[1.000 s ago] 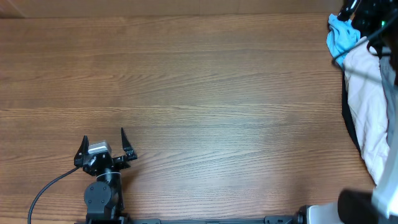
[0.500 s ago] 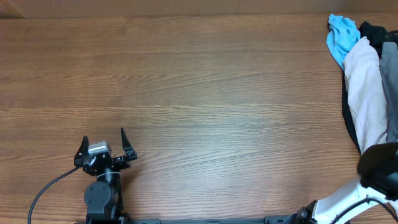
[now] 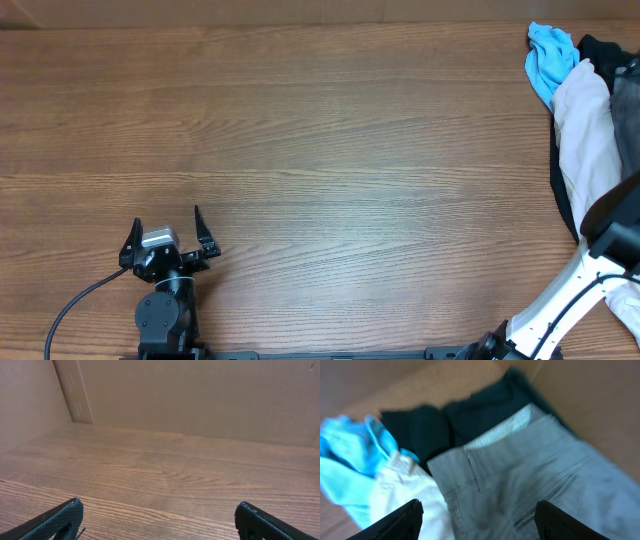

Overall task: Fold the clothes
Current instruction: 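Reach the right gripper into the clothes pile and grasp the grey shorts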

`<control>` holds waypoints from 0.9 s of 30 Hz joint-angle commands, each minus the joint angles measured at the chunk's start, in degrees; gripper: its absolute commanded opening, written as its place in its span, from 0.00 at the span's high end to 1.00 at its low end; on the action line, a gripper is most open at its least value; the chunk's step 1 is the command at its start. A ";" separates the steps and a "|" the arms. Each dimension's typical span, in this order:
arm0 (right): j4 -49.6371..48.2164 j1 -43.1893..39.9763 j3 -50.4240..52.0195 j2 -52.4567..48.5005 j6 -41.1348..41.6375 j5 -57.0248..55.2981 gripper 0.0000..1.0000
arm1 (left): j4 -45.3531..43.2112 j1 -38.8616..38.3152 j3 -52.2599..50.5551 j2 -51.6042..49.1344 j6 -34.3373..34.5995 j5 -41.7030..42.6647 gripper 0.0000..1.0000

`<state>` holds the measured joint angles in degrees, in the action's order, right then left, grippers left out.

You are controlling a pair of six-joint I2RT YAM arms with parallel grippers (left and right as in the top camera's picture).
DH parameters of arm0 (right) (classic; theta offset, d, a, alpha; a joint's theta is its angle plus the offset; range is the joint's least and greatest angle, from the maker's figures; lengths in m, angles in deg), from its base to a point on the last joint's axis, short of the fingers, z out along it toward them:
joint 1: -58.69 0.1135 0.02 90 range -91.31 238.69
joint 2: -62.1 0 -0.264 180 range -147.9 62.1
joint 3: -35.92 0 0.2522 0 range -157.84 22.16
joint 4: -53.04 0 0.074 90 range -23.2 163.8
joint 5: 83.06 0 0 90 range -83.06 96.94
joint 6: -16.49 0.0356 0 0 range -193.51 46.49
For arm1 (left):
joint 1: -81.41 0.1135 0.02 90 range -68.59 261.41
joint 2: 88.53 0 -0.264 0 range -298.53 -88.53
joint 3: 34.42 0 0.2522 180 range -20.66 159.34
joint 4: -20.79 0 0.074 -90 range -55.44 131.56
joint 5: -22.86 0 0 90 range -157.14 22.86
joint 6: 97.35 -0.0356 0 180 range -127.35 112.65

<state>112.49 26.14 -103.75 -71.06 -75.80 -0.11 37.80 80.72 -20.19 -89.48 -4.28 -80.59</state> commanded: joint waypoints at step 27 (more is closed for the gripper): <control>-3.82 2.45 -1.55 -7.98 -8.66 -2.38 0.74 | -0.11 0.39 -0.20 0.68 0.81 0.39 0.00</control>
<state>108.93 28.67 -103.75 -78.78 -84.38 -2.18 37.80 80.72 -20.19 -89.44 -4.28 -80.61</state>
